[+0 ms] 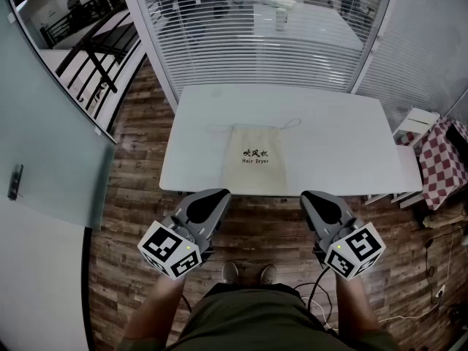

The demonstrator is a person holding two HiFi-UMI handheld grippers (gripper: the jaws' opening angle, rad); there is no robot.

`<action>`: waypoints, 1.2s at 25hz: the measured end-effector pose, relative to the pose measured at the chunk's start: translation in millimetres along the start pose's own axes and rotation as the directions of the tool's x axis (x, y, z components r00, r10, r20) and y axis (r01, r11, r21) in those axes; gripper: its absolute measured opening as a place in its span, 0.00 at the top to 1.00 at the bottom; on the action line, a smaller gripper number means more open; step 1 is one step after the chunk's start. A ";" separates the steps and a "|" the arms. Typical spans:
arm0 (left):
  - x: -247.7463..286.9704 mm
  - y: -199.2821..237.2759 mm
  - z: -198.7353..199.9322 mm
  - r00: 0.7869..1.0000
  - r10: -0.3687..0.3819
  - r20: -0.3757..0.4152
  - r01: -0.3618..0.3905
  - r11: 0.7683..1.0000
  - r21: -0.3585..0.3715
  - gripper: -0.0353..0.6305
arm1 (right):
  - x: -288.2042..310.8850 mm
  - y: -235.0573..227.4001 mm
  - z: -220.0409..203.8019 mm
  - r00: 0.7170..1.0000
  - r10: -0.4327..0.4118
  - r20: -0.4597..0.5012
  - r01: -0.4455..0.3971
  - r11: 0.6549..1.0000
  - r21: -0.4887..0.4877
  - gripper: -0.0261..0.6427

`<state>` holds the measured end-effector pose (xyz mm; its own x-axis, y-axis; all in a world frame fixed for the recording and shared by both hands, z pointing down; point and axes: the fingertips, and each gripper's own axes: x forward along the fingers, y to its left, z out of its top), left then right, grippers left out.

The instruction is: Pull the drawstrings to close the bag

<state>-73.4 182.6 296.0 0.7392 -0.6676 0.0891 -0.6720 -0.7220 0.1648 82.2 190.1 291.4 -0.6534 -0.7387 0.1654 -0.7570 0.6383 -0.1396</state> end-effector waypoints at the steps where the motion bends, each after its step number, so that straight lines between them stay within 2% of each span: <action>1: 0.4 -0.9 -0.3 1.000 0.001 -0.001 -0.001 1.000 0.000 0.94 | -0.8 -0.4 -0.1 1.000 0.002 0.001 -0.002 1.000 0.001 0.94; 10: 1.0 -21.9 -7.0 1.000 0.028 -0.006 -0.028 1.000 0.000 0.94 | -21.6 -5.3 -4.1 1.000 0.024 0.008 -0.024 1.000 0.013 0.94; 21: -1.0 -68.9 -29.7 0.997 0.080 -0.014 -0.080 0.997 -0.014 0.94 | -67.7 -18.7 -27.4 0.999 0.047 -0.017 -0.046 0.998 0.045 0.94; 30: 1.0 -75.5 -28.2 0.995 0.095 -0.023 -0.095 0.995 0.012 0.94 | -79.0 -24.8 -31.0 0.998 0.058 -0.005 -0.057 0.997 0.057 0.94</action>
<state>-20.6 241.5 311.4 0.6729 -0.7289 0.1265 -0.7395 -0.6577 0.1435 152.6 239.3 312.2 -0.6959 -0.6996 0.1619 -0.7173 0.6663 -0.2039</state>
